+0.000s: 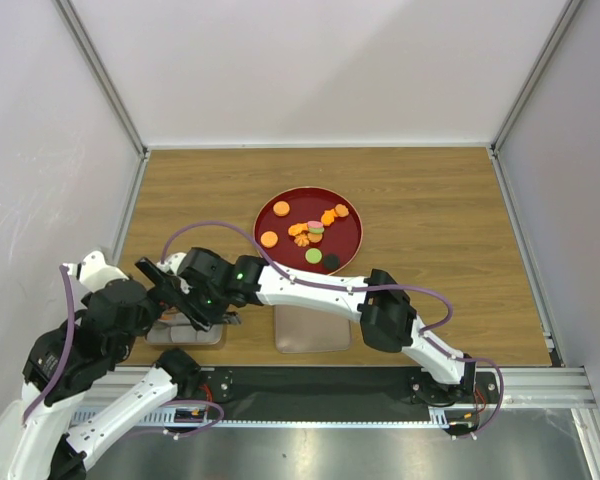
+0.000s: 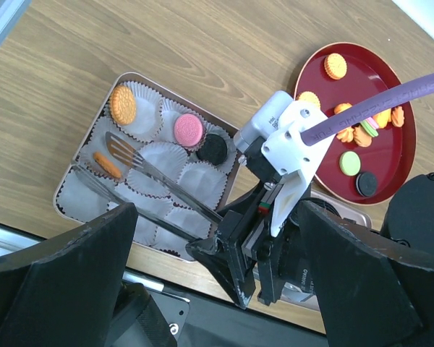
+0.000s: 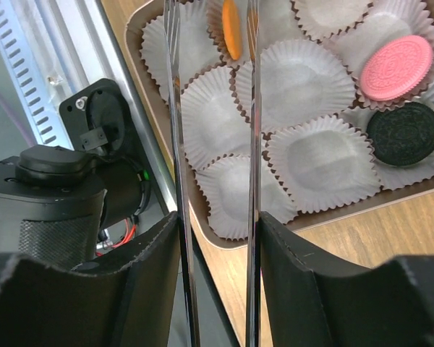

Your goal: Pack the cookies

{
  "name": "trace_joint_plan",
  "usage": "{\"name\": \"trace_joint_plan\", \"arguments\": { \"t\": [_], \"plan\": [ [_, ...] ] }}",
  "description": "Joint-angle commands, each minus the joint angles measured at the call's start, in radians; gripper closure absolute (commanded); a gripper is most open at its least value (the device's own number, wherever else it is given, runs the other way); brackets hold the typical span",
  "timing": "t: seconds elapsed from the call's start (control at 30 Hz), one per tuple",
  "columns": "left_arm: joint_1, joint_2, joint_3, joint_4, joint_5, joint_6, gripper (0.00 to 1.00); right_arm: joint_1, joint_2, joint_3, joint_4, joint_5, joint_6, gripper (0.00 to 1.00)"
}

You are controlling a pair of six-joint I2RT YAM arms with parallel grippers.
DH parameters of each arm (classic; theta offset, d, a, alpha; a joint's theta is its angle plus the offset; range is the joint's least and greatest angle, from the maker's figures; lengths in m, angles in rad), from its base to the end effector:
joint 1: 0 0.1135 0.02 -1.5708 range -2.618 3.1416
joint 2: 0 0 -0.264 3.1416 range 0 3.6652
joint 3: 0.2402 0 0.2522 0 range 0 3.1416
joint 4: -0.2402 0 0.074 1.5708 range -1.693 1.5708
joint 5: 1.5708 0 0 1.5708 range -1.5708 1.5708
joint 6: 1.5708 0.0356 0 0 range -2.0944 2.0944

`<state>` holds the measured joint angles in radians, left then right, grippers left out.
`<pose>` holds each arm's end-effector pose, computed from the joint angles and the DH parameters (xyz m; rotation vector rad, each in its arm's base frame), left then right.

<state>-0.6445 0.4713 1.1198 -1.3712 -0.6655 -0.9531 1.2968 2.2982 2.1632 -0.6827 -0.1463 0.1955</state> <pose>0.0294 0.0054 0.3617 -0.6457 2.0222 -0.1728 0.1360 0.5030 0.2575 -1.4031 2.1435 0.8251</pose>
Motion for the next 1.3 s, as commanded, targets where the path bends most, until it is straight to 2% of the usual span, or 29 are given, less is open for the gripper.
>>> {"name": "trace_joint_plan", "arguments": {
  "t": [0.0,0.77,1.27],
  "plan": [
    [0.002,-0.005,-0.006,-0.095,0.004,-0.018,0.00,0.004,0.007,0.038,0.026,0.031,-0.019,0.49],
    [0.003,-0.014,-0.020,-0.097,-0.014,-0.029,0.00,-0.028,0.006,0.084,0.025,0.070,-0.021,0.50],
    [0.002,-0.007,-0.063,-0.091,-0.020,-0.062,0.00,-0.142,-0.172,0.046,-0.040,0.103,0.011,0.50]
  ]
}}
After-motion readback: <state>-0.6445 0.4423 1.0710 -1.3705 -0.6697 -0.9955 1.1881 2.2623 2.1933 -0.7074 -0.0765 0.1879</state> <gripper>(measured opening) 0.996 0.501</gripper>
